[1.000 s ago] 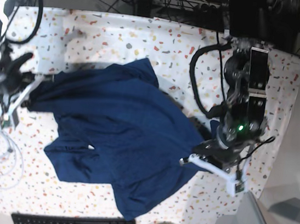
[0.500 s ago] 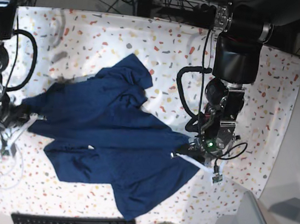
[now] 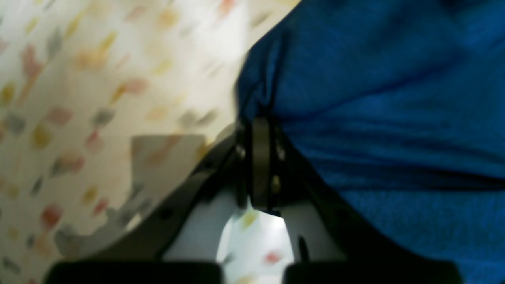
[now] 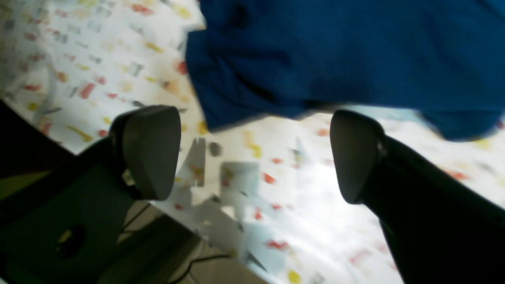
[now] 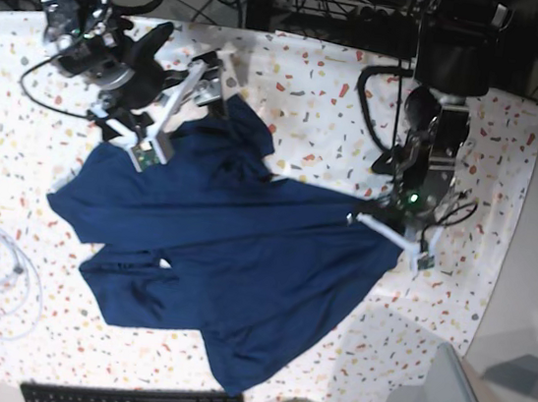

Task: Layout the t-shirt on the table in an organized manner, then fold the t-shirt properly
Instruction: 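Drag the shirt edge with the right gripper away from the left gripper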

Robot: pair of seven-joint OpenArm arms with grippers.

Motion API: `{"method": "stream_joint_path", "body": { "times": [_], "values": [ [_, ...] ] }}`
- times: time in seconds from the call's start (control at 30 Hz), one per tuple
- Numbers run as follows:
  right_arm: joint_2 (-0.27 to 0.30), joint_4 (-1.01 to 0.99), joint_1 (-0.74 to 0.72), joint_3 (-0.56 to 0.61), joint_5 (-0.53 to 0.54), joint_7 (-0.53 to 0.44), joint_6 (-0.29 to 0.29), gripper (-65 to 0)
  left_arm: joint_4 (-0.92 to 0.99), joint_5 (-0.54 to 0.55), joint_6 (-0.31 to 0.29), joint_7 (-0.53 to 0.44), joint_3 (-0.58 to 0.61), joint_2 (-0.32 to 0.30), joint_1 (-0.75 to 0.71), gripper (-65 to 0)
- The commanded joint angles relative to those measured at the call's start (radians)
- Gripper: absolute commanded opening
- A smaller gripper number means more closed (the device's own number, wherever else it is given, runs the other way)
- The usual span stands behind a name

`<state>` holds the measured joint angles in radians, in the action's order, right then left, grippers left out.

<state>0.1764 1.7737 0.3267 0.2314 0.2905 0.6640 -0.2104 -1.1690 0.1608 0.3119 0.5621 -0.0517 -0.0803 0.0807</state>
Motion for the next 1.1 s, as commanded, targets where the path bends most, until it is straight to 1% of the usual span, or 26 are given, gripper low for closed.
{"method": "stream_joint_path", "body": {
  "times": [0.0, 0.03, 0.07, 0.2, 0.23, 0.27, 0.37, 0.43, 0.47, 0.5, 0.53, 0.6, 0.63, 0.67, 0.7, 0.73, 0.77, 0.8, 0.83, 0.9, 1.0, 1.07],
  "values": [
    [0.002, -0.022, -0.002, 0.024, 0.003, -0.033, 0.009, -9.3, -0.045, -0.005, 0.003, -0.014, 0.000, -0.008, -0.008, -65.0],
    [0.002, -0.057, -0.013, 0.050, 0.003, -0.053, 0.016, -9.3, -0.068, -0.005, 0.003, -0.014, 0.000, -0.009, -0.028, -65.0],
    [0.002, -0.084, -0.025, 0.075, 0.003, -0.065, 0.039, -9.3, -0.087, -0.008, 0.003, -0.014, 0.000, -0.009, -0.045, -65.0],
    [0.002, -0.191, -0.077, 0.201, 0.003, -0.132, 0.188, -9.3, -0.154, -0.014, 0.003, -0.014, 0.000, -0.009, -0.100, -65.0],
    [0.002, -0.211, -0.087, 0.224, 0.005, -0.157, 0.210, -9.3, -0.164, -0.014, 0.003, -0.014, 0.000, -0.009, -0.108, -65.0],
    [0.002, -0.228, -0.096, 0.242, 0.005, -0.180, 0.222, -9.3, -0.168, -0.014, 0.003, -0.014, 0.000, -0.008, -0.114, -65.0],
    [-0.001, -0.277, -0.125, 0.283, 0.009, -0.221, 0.223, -9.3, -0.170, -0.014, 0.003, -0.011, 0.000, -0.006, -0.118, -65.0],
    [-0.027, -0.323, -0.146, 0.288, 0.009, -0.224, 0.223, -9.5, -0.170, -0.014, 0.003, -0.011, 0.000, -0.008, -0.121, -65.0],
    [-0.038, -0.351, -0.154, 0.288, 0.006, -0.224, 0.223, -10.8, -0.173, -0.014, 0.003, -0.011, 0.000, -0.008, -0.123, -65.0],
    [-0.041, -0.369, -0.160, 0.280, 0.006, -0.226, 0.223, -15.0, -0.174, -0.014, 0.003, -0.011, 0.000, -0.008, -0.123, -65.0],
    [-0.039, -0.377, -0.159, 0.274, 0.006, -0.234, 0.223, -21.6, -0.174, -0.014, 0.003, -0.011, 0.000, -0.008, -0.123, -65.0],
    [-0.036, -0.369, -0.146, 0.268, 0.006, -0.252, 0.223, -40.2, -0.174, -0.014, 0.003, -0.011, 0.000, -0.008, -0.123, -65.0],
    [-0.024, -0.360, -0.133, 0.265, 0.006, -0.257, 0.223, -51.8, -0.174, -0.014, 0.003, -0.011, 0.000, -0.008, -0.123, -65.0],
    [-0.010, -0.347, -0.119, 0.251, 0.006, -0.258, 0.223, -60.9, -0.174, -0.014, 0.003, -0.011, 0.000, -0.008, -0.123, -65.0],
    [0.001, -0.331, -0.102, 0.236, 0.006, -0.258, 0.223, -65.0, -0.174, -0.014, 0.003, -0.011, 0.000, -0.008, -0.123, -65.0],
    [0.010, -0.308, -0.074, 0.214, 0.006, -0.258, 0.223, -65.0, -0.174, -0.014, 0.003, -0.011, 0.000, -0.008, -0.123, -65.0],
    [0.019, -0.285, -0.050, 0.194, 0.006, -0.258, 0.223, -63.5, -0.174, -0.014, 0.003, -0.011, 0.000, -0.008, -0.123, -65.0],
    [0.038, -0.252, -0.019, 0.170, 0.006, -0.258, 0.223, -63.5, -0.174, -0.014, 0.003, -0.011, 0.000, -0.008, -0.123, -65.0],
    [0.059, -0.222, 0.015, 0.145, 0.006, -0.258, 0.223, -64.8, -0.174, -0.014, 0.003, -0.011, 0.000, -0.008, -0.124, -65.0],
    [0.087, -0.173, 0.070, 0.101, 0.006, -0.258, 0.223, -65.0, -0.176, -0.014, 0.003, -0.011, 0.002, -0.008, -0.127, -65.0],
    [0.124, -0.093, 0.156, -0.008, 0.011, -0.258, 0.223, -65.0, -0.208, -0.016, 0.003, -0.011, 0.003, -0.008, -0.160, -65.0],
    [0.131, -0.053, 0.205, -0.097, 0.011, -0.257, 0.223, -65.0, -0.259, -0.016, 0.003, -0.009, 0.008, -0.008, -0.190, -65.0]
  ]
}}
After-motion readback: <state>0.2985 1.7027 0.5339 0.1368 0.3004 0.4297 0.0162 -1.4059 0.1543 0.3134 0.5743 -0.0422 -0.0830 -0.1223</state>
